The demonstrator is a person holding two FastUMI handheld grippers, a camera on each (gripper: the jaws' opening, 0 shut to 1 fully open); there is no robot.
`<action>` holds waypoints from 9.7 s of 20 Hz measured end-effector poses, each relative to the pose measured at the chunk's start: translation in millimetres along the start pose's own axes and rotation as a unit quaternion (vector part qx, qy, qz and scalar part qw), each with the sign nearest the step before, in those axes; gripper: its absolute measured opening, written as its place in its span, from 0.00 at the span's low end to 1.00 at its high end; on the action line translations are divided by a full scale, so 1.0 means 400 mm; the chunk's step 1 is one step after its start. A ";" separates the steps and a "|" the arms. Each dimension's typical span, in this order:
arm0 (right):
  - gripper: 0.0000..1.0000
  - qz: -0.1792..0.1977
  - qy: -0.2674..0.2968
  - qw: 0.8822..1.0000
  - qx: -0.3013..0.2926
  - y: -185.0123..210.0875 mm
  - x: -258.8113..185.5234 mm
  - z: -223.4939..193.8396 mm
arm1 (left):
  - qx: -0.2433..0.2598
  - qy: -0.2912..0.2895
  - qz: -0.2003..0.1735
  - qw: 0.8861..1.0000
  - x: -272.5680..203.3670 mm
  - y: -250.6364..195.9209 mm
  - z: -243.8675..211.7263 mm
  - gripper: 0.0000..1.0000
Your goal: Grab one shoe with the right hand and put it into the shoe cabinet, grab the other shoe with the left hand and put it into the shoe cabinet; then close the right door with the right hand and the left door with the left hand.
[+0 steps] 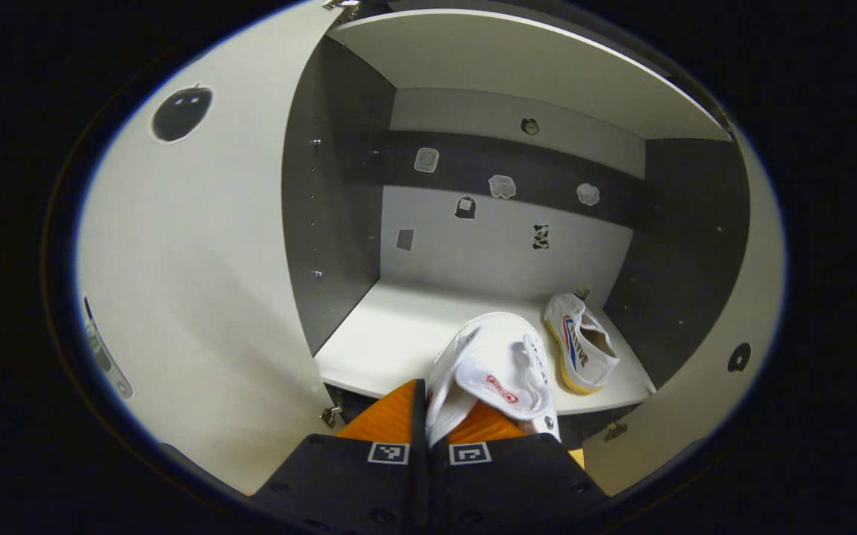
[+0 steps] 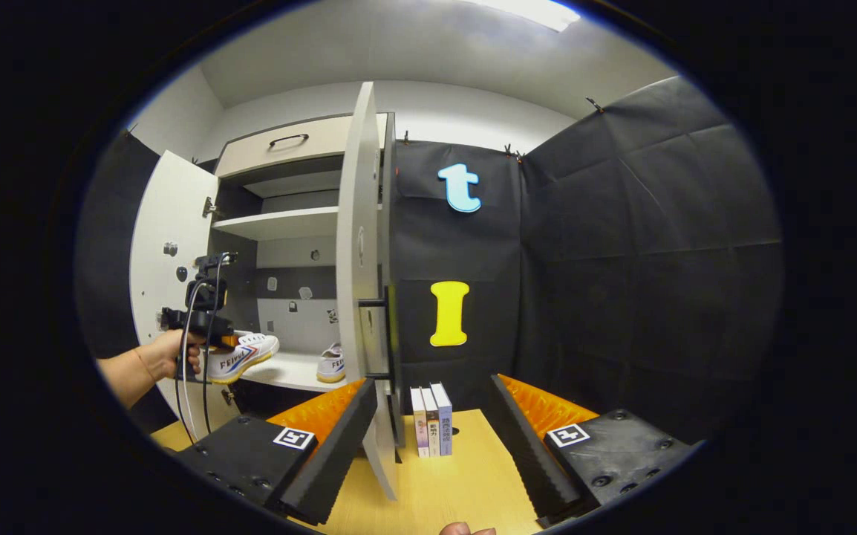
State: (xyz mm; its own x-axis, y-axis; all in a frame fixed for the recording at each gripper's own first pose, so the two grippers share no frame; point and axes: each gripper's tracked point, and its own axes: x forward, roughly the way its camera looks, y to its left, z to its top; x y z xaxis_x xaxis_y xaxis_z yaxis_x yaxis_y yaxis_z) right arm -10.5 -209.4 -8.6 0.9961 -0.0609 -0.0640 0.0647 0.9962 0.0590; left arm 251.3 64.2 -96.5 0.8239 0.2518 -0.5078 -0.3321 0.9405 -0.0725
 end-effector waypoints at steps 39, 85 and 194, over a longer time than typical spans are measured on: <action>0.98 -0.085 -0.022 0.996 0.002 -0.192 0.040 0.024 | 0.110 0.007 0.057 0.992 0.331 -0.064 0.057 0.81; 0.95 0.042 0.018 0.999 0.011 0.201 0.246 -0.001 | 0.097 -0.175 -0.086 0.976 -0.660 0.197 -0.108 0.97; 0.98 0.152 0.001 0.988 0.019 0.550 -0.021 0.033 | 0.091 -0.228 -0.134 0.960 -0.723 0.051 -0.090 0.95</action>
State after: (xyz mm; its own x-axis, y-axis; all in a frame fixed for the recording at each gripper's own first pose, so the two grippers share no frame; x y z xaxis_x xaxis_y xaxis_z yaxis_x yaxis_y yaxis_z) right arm -3.8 9.6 17.9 0.9696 0.2415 -0.0394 -0.2358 0.9652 0.1135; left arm -10.1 2.6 18.0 0.9977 0.0296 -0.0604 -0.0283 0.9993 0.0233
